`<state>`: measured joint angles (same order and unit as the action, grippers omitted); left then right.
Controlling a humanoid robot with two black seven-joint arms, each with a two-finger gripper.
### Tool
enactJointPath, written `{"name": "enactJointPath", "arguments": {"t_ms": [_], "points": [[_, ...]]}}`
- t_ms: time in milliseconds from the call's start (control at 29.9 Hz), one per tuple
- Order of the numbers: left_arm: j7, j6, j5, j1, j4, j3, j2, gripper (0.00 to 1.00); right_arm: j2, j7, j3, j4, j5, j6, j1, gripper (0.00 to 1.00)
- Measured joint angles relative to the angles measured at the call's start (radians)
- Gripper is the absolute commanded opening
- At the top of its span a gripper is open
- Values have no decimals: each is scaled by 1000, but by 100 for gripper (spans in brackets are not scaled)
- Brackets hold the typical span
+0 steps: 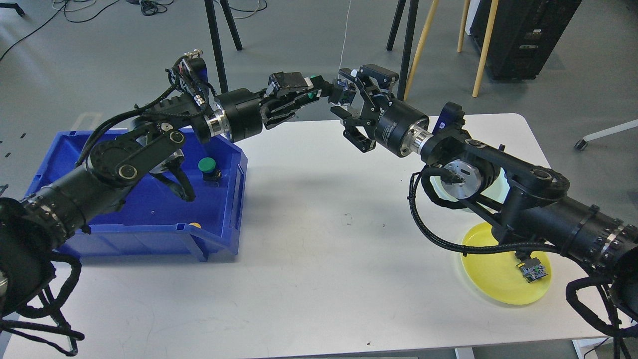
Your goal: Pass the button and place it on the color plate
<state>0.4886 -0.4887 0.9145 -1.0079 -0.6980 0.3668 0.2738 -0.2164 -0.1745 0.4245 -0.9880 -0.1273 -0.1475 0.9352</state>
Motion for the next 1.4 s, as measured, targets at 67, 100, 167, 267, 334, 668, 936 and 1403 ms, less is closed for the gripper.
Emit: {"name": "enactJointPath", "arguments": {"t_ms": [67, 100, 167, 267, 334, 668, 936, 1403], "points": [[0, 0, 0, 0, 0, 0, 1, 5, 0, 0, 4, 0, 0, 3, 2, 39], [0, 0, 0, 0, 0, 0, 1, 5, 0, 0, 6, 0, 0, 3, 2, 34], [0, 0, 0, 0, 0, 0, 2, 5, 0, 0, 8, -1, 0, 3, 2, 15], [1, 0, 0, 1, 0, 0, 3, 5, 2, 0, 10, -3, 0, 7, 2, 4], [1, 1, 0, 5, -1, 0, 3, 5, 8, 0, 13, -5, 0, 21, 2, 1], [-2, -1, -25, 13, 3, 18, 6, 85, 26, 0, 22, -13, 1, 43, 0, 1], [0, 0, -89, 18, 3, 30, 10, 91, 35, 7, 59, -4, 62, 137, -27, 1], [0, 0, -91, 27, 1, 31, 6, 92, 19, 48, 554, 244, 363, 510, -305, 2]]}}
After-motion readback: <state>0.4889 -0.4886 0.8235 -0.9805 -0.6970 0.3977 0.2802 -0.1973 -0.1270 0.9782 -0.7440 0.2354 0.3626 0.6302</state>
